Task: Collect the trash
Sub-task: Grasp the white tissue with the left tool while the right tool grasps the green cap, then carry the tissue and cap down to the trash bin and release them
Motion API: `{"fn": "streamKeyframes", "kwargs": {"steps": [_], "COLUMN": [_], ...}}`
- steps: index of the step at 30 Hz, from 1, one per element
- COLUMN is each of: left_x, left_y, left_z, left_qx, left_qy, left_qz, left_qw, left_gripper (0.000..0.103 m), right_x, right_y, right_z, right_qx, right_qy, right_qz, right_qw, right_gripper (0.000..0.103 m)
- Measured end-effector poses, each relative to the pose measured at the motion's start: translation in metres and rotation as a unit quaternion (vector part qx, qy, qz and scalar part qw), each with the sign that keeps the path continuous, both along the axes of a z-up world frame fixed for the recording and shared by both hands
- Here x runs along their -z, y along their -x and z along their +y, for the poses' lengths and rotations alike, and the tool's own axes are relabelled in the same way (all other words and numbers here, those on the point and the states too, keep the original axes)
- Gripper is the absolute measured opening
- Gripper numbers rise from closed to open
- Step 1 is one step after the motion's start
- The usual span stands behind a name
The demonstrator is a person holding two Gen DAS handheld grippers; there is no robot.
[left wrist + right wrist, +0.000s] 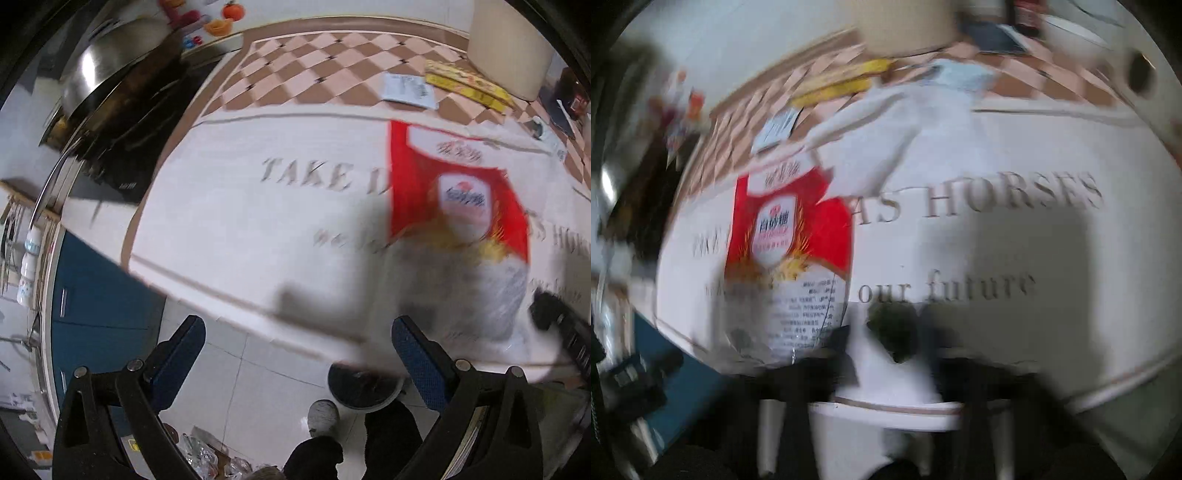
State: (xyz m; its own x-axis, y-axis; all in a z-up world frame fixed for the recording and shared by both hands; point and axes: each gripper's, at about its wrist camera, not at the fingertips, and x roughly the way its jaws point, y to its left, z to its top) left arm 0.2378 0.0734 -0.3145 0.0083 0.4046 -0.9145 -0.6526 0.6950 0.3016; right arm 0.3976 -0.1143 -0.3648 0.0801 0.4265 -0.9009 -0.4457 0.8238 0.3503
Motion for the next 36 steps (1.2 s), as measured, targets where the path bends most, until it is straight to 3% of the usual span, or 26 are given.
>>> {"fn": "streamKeyframes", "kwargs": {"steps": [4,9,14,16,17,18,19,20,21,24,29,36], "left_x": [-0.008,0.001,0.036,0.051,0.056,0.052,0.049,0.045,0.043,0.025,-0.032,-0.083], "left_y": [-0.056,-0.156,-0.237,-0.25,-0.251,-0.25,-0.249,-0.247,-0.243,-0.226,-0.161,-0.052], "left_z": [-0.014,-0.045,-0.076,-0.082,-0.082,-0.083,-0.083,-0.083,-0.083,-0.088,-0.107,-0.111], "left_qx": [0.027,0.077,0.145,0.165,0.167,0.17,0.173,0.175,0.171,0.179,0.2,0.201], "left_qy": [0.032,0.12,0.144,0.14,0.145,0.136,0.131,0.13,0.136,0.113,0.064,0.059], "left_qz": [-0.026,-0.06,-0.037,-0.018,-0.011,-0.028,-0.034,-0.035,-0.035,-0.043,-0.08,-0.132], "left_qw": [0.9988,0.988,0.9783,0.9761,0.9751,0.9757,0.9757,0.9753,0.9753,0.9763,0.9745,0.9688], "left_gripper": [0.103,0.103,0.102,0.088,0.069,0.051,0.04,0.005,0.001,0.0,0.0,0.0], "right_x": [-0.011,-0.019,-0.012,-0.008,-0.006,-0.003,-0.001,0.003,0.004,0.007,-0.006,-0.053], "right_y": [-0.009,-0.069,-0.119,-0.128,-0.132,-0.134,-0.137,-0.139,-0.139,-0.134,-0.11,-0.035], "right_z": [-0.023,-0.092,-0.146,-0.163,-0.167,-0.172,-0.177,-0.18,-0.183,-0.188,-0.179,-0.16], "right_qx": [0.008,0.097,0.164,0.184,0.191,0.197,0.203,0.208,0.211,0.22,0.211,0.176], "right_qy": [-0.012,-0.017,-0.008,-0.008,-0.008,-0.009,-0.01,-0.011,-0.011,-0.015,-0.025,-0.036], "right_qz": [-0.01,-0.008,-0.006,-0.005,-0.003,-0.001,0.001,0.002,0.003,0.004,-0.002,-0.032], "right_qw": [1.0,0.995,0.986,0.983,0.982,0.98,0.979,0.978,0.977,0.975,0.977,0.983], "right_gripper": [0.018,0.018,0.018,0.018,0.018,0.017,0.017,0.017,0.017,0.017,0.017,0.017]}}
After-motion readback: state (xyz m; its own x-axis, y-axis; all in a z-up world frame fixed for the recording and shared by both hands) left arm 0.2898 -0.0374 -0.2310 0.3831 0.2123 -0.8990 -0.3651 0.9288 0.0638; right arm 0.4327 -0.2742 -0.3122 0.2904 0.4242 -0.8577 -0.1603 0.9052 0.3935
